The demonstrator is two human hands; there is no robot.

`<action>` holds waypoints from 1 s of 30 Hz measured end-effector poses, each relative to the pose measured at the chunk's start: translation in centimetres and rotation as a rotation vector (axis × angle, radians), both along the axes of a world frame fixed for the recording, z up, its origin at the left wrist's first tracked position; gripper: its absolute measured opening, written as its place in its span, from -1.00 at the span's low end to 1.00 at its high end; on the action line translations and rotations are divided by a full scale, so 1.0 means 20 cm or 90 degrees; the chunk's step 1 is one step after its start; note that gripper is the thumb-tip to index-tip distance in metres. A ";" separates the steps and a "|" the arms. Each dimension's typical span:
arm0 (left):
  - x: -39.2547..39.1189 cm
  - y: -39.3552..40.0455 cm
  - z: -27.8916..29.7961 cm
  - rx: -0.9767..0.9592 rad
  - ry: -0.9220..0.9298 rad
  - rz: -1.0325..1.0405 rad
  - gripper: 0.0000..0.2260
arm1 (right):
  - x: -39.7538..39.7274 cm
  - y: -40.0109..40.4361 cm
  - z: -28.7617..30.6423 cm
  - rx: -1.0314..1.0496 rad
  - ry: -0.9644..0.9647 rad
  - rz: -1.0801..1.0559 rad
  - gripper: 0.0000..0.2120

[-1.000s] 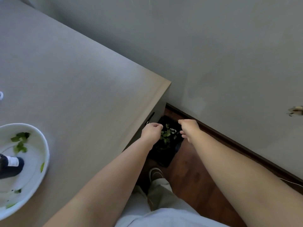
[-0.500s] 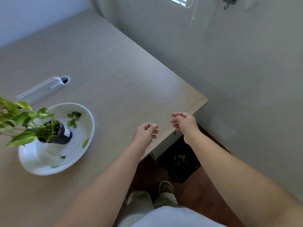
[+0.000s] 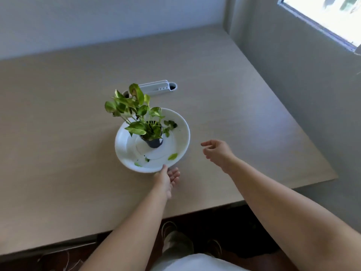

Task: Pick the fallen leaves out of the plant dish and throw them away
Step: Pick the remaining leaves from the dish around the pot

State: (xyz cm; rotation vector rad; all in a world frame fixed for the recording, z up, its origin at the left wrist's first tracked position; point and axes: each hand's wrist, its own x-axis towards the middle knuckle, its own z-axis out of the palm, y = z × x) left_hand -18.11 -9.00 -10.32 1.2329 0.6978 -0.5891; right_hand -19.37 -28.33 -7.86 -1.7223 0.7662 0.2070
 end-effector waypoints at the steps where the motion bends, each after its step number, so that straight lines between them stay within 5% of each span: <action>1: 0.02 0.03 0.00 0.005 -0.009 0.014 -0.78 | 0.04 0.02 0.00 -0.044 0.004 0.038 -0.69; 8: 0.17 0.31 -0.03 0.091 -0.042 0.005 -0.82 | 0.25 0.14 0.01 -0.423 0.042 0.408 -0.38; 12: 0.32 0.48 -0.03 0.147 -0.052 -0.037 -0.86 | 0.34 0.21 0.01 -0.588 0.025 0.553 -0.47; 25: 0.74 0.78 -0.03 0.266 -0.081 -0.096 -0.85 | 0.42 0.45 -0.07 -0.600 -0.141 0.552 -0.77; 27: 0.80 0.79 0.00 0.368 -0.152 -0.125 -0.73 | 0.39 0.48 -0.10 -0.600 -0.156 0.528 -0.78; 30: 0.90 0.78 0.07 0.710 -0.355 -0.378 -0.51 | 0.36 0.50 -0.13 -0.590 -0.188 0.478 -0.78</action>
